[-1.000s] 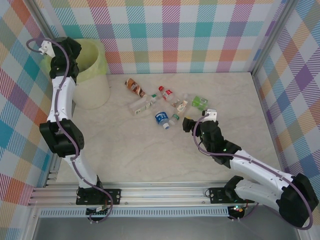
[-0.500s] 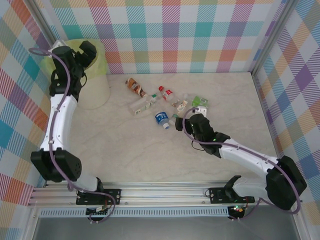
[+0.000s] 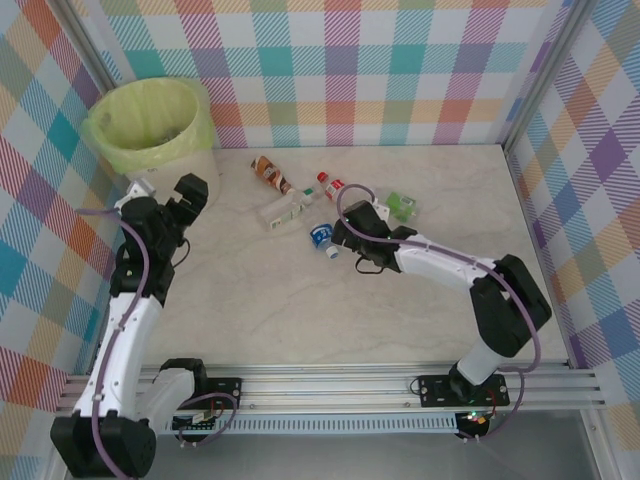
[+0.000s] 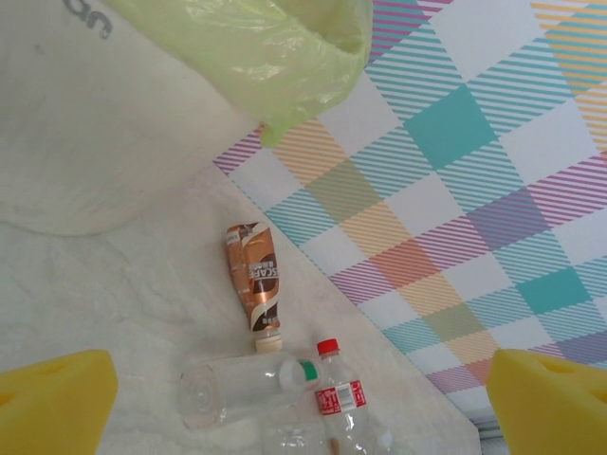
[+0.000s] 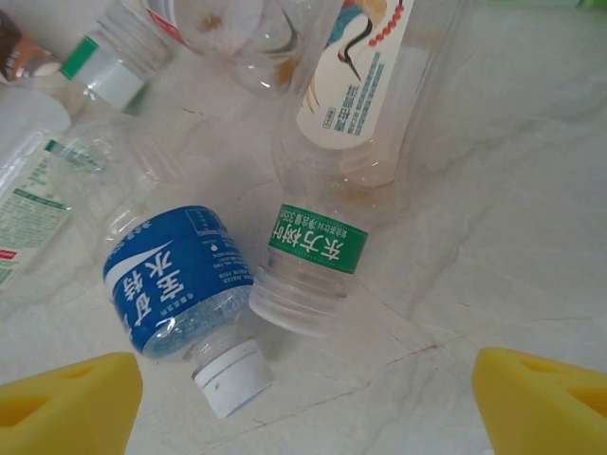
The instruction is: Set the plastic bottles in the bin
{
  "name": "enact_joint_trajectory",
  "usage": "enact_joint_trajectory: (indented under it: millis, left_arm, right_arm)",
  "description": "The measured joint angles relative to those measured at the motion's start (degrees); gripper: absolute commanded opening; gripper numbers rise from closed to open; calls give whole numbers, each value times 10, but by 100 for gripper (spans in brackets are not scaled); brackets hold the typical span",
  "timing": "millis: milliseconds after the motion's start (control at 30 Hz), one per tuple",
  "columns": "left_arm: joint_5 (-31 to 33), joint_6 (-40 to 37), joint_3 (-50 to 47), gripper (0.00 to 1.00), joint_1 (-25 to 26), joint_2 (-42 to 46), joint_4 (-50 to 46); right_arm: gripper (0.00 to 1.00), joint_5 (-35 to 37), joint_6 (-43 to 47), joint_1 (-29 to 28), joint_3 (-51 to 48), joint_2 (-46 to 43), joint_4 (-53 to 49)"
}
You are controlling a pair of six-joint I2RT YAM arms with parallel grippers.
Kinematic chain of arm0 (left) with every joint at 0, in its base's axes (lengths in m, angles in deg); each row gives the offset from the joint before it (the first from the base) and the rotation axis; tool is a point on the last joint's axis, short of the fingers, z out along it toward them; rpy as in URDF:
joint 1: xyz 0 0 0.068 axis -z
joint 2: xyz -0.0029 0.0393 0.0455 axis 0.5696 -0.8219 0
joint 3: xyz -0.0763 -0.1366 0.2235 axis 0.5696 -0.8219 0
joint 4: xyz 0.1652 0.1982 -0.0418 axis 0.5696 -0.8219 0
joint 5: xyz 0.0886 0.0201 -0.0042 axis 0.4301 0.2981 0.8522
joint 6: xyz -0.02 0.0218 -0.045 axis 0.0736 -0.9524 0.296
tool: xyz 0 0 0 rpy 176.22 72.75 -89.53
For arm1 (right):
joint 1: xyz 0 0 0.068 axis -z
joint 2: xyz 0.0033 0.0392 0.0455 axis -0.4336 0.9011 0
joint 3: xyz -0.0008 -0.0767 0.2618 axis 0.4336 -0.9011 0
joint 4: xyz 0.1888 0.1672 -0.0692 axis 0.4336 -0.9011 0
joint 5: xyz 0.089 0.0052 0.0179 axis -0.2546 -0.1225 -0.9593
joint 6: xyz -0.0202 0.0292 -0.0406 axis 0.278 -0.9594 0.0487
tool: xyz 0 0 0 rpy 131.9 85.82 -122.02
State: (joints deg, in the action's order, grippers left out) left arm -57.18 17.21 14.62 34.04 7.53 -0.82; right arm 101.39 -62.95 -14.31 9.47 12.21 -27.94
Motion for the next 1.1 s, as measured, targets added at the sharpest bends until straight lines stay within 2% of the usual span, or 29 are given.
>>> enact_joint_trajectory:
  millis: [300, 567, 867, 1100]
  left_arm:
    - [17, -33, -26, 100, -2, 70, -100]
    - [17, -32, -64, 100, -2, 63, -103]
    - [16, -32, -66, 100, -2, 49, -103]
    - [3, -33, -66, 100, -2, 44, -103]
  right_arm:
    - [79, -63, -34, 37, 54, 91, -18]
    - [72, -71, -32, 50, 83, 151, -17]
    - [55, -39, -2, 51, 94, 180, -16]
    - [36, -29, 33, 51, 87, 181, 4]
